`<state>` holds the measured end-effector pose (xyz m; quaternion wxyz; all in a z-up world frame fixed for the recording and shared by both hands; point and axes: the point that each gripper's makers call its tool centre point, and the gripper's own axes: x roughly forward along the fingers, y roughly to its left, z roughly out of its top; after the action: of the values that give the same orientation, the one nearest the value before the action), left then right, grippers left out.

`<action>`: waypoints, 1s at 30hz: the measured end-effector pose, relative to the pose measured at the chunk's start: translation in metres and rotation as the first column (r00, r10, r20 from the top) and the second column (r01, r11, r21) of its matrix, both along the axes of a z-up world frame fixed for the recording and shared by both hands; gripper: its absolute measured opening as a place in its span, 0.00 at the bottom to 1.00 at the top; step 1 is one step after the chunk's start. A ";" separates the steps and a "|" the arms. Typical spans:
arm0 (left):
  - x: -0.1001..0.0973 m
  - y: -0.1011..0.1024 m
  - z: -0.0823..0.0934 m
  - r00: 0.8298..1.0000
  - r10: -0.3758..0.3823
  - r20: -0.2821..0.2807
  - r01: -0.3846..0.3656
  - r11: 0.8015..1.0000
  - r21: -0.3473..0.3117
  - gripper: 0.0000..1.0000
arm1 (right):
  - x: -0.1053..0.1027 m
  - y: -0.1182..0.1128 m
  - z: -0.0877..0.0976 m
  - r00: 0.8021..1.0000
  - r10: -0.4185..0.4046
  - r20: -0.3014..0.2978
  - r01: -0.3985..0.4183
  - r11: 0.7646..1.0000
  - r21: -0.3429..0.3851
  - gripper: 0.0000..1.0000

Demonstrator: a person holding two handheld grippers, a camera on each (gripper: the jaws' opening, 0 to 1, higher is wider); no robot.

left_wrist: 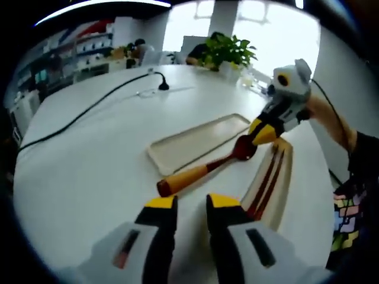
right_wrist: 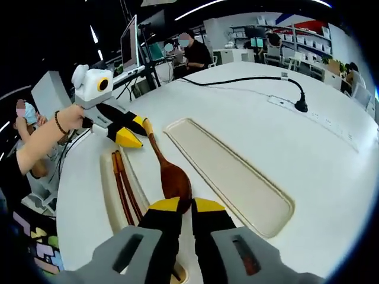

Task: Arrange the utensils inside the cutlery case until each visible utensil rests in its matching compartment.

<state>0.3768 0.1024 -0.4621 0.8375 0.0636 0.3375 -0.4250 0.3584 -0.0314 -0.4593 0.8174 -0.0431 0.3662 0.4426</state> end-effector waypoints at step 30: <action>0.008 -0.005 0.031 0.991 0.104 -0.087 -0.133 0.884 -0.448 0.31 | 0.011 0.003 0.008 0.997 -0.068 0.036 0.058 0.975 0.216 0.01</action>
<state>0.3847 0.0977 -0.4315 0.8431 -0.1666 0.2577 -0.4416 0.3698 -0.0283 -0.4509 0.8386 0.0475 0.2998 0.4523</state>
